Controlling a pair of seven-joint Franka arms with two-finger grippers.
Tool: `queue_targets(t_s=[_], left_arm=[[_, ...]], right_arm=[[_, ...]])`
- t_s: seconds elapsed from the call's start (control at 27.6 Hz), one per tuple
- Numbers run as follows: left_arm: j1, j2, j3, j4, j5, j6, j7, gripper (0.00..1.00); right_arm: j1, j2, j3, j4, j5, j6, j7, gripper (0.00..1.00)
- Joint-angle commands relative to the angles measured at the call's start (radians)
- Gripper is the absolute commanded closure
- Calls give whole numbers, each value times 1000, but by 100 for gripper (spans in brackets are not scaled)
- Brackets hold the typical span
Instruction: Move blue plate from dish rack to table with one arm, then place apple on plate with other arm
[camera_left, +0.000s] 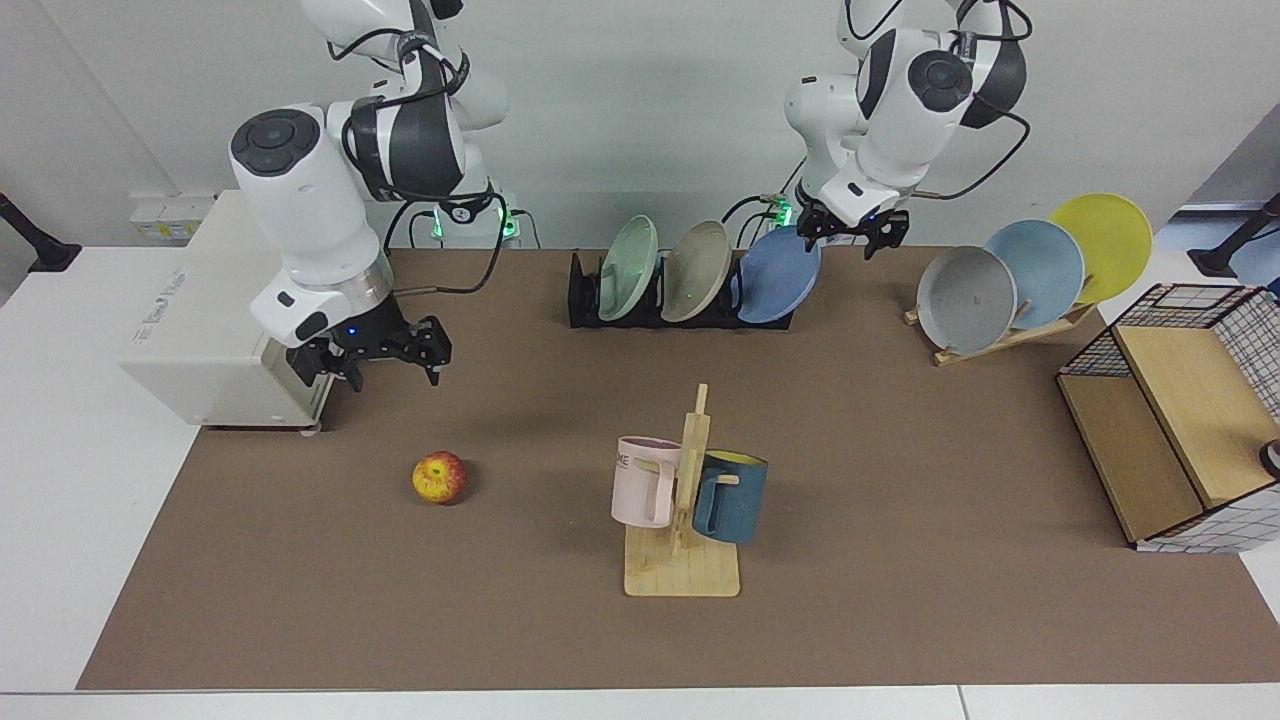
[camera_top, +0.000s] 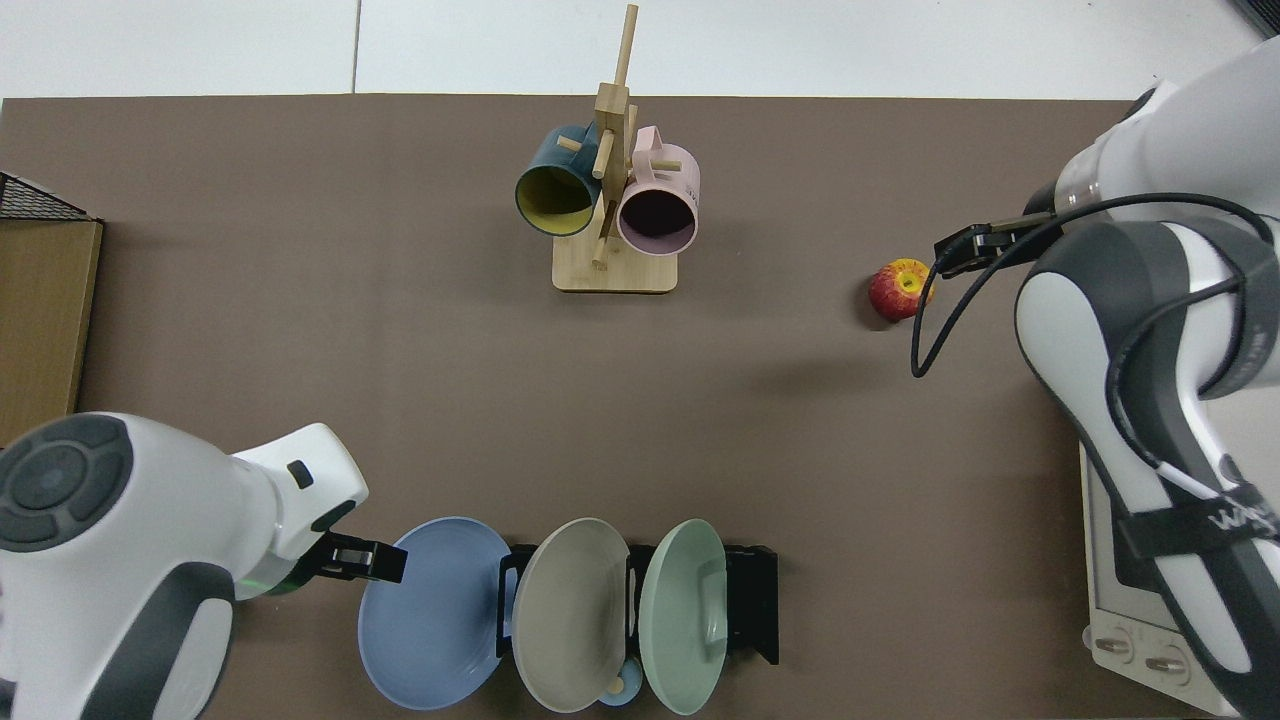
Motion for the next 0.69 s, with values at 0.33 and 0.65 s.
queue_targets(t_s=[0.33, 0.65], left_arm=[[-49, -57, 10, -176, -82, 84, -12, 6], [-52, -53, 8, -179, -83, 88, -10, 39]], right_arm=[[14, 164, 5, 18, 24, 219, 24, 0], [3, 240, 5, -48, 21, 382, 21, 0]])
